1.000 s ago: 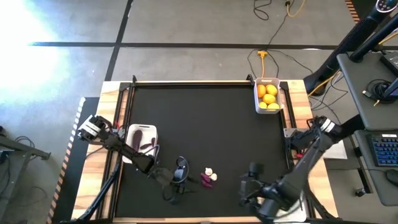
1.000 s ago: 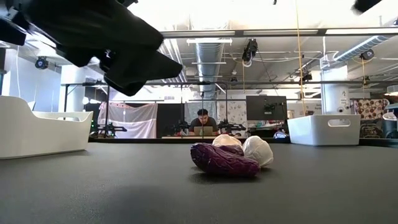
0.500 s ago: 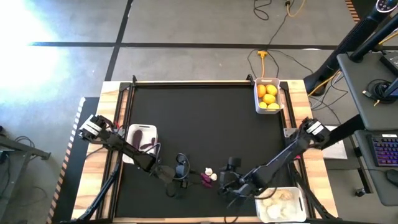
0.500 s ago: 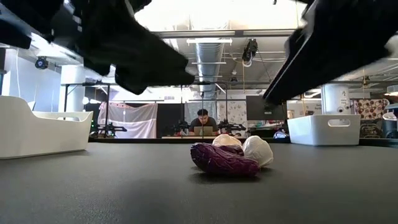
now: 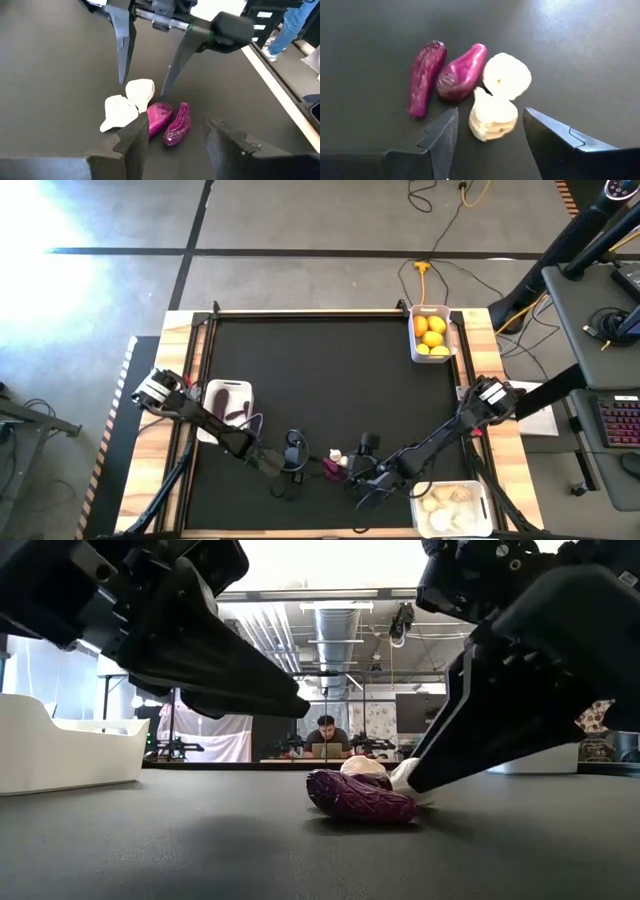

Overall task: Sort produce into baskets
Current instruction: Put the garlic into the bottom white bin

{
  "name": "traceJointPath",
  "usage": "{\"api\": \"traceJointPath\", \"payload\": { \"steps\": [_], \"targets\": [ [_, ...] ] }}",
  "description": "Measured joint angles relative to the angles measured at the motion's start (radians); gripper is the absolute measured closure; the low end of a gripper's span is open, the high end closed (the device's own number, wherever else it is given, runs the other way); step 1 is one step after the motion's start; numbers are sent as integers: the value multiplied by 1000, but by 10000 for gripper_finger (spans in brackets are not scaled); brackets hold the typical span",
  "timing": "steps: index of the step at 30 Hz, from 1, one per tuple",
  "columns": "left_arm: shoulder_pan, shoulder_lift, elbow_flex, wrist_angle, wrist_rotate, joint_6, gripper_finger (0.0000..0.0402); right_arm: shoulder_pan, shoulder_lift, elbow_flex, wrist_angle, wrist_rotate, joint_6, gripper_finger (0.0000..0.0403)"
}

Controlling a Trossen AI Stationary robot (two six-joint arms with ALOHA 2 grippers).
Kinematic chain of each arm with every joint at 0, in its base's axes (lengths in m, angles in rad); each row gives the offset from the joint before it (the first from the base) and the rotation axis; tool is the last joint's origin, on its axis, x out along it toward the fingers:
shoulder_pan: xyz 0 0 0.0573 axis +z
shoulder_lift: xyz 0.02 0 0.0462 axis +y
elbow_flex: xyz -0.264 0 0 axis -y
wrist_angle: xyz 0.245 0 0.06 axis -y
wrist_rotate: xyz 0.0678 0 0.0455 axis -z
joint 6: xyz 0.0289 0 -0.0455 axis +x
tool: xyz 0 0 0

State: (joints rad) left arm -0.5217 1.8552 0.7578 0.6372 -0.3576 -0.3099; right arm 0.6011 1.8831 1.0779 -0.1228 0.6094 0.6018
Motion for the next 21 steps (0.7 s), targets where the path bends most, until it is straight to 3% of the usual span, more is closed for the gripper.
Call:
{"api": "traceJointPath", "payload": {
  "steps": [12,21],
  "targets": [
    [0,4,0,-1,-2,-6,235,-14,68,13,35,4,-1,223],
    [0,4,0,-19,-2,-6,235,-9,2,10,-46,-27,-22,279]
  ]
}}
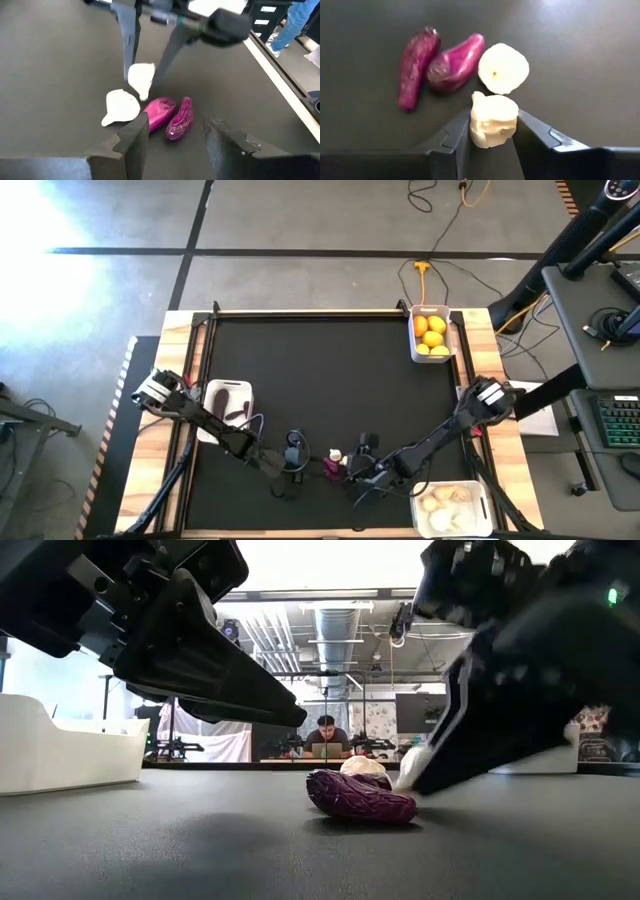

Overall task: Sort produce into baskets
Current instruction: Put the garlic into the bottom white bin

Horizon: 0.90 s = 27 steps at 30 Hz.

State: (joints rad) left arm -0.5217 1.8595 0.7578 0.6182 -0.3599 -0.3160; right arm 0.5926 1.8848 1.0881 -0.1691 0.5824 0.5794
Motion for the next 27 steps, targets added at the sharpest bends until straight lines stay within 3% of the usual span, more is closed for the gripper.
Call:
{"api": "traceJointPath", "payload": {
  "steps": [11,19,27],
  "targets": [
    [0,0,0,0,4,-3,235,159,-231,137,-434,-121,240,306],
    [2,-1,0,-8,3,-3,235,397,-319,272,-687,-173,624,307],
    [6,-1,1,-7,2,-3,235,626,-300,271,-799,-203,1040,307]
  ]
}}
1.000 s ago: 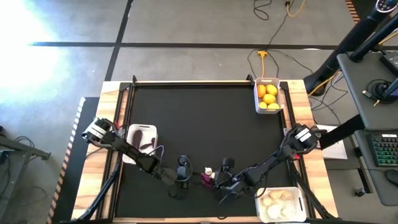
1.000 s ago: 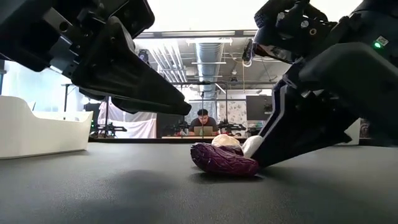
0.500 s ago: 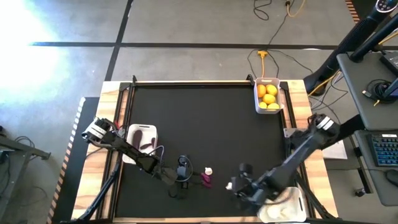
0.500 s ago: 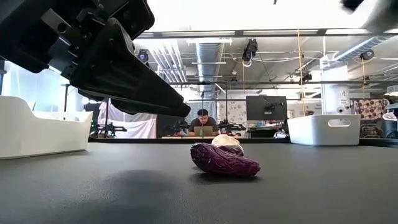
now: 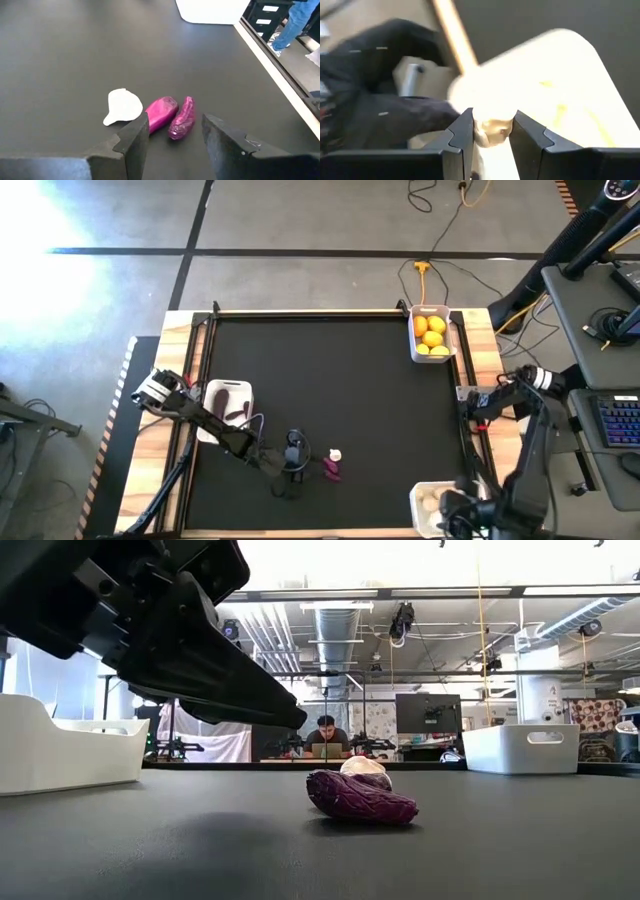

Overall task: Sort produce into baskets
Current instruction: Put the garlic into the bottom white bin

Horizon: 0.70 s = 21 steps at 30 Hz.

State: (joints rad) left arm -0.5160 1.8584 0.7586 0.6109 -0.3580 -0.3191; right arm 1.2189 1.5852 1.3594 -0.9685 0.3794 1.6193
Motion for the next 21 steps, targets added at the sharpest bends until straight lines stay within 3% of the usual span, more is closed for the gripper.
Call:
{"api": "traceJointPath", "payload": {
  "steps": [5,12,21],
  "targets": [
    [12,0,0,0,-2,8,235,34,62,-34,-106,-4,155,307],
    [27,0,0,1,-2,11,235,-3,145,-59,-134,-70,150,300],
    [28,0,0,0,0,11,235,-41,166,-62,-157,-64,133,295]
  ]
}}
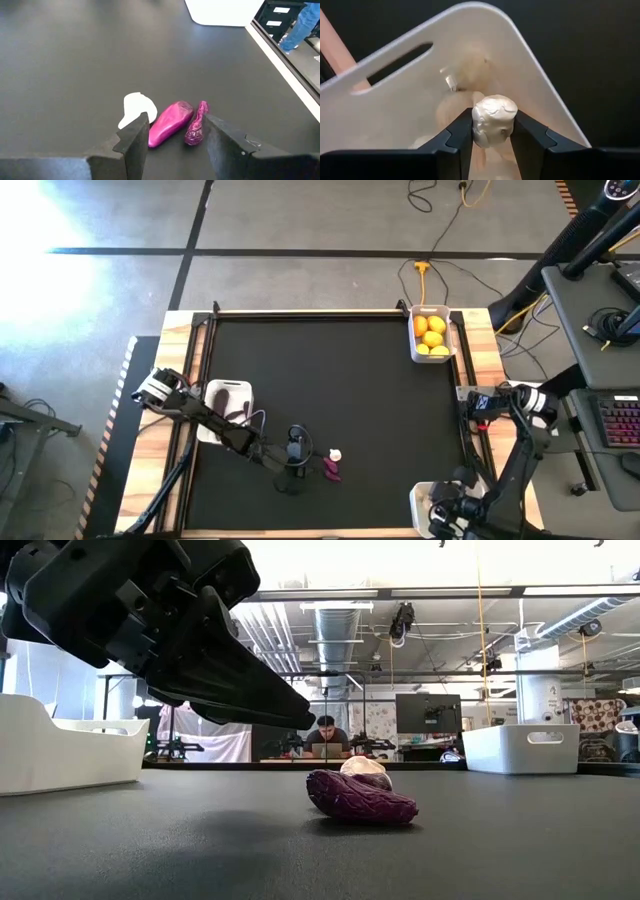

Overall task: Sort produce into baskets
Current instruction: Put the garlic into the bottom white bin

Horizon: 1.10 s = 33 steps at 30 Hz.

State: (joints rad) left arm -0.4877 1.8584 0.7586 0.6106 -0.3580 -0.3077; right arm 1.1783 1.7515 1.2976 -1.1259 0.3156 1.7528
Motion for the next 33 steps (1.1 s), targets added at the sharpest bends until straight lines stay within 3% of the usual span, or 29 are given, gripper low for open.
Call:
{"api": "traceJointPath", "payload": {
  "steps": [13,17,22,27,33],
  "targets": [
    [0,0,0,-6,2,-19,235,-14,-10,12,-22,-24,-31,215],
    [-2,0,0,-6,2,-20,235,-21,-49,83,-93,-53,-49,206],
    [-2,-7,0,-7,17,-16,235,-49,-77,215,-247,-5,-82,204],
    [-2,-17,0,-5,28,-14,235,-112,-78,314,-288,112,-254,204],
    [-4,-19,0,-12,28,-14,235,-229,-77,352,-222,167,-510,204]
  ]
}}
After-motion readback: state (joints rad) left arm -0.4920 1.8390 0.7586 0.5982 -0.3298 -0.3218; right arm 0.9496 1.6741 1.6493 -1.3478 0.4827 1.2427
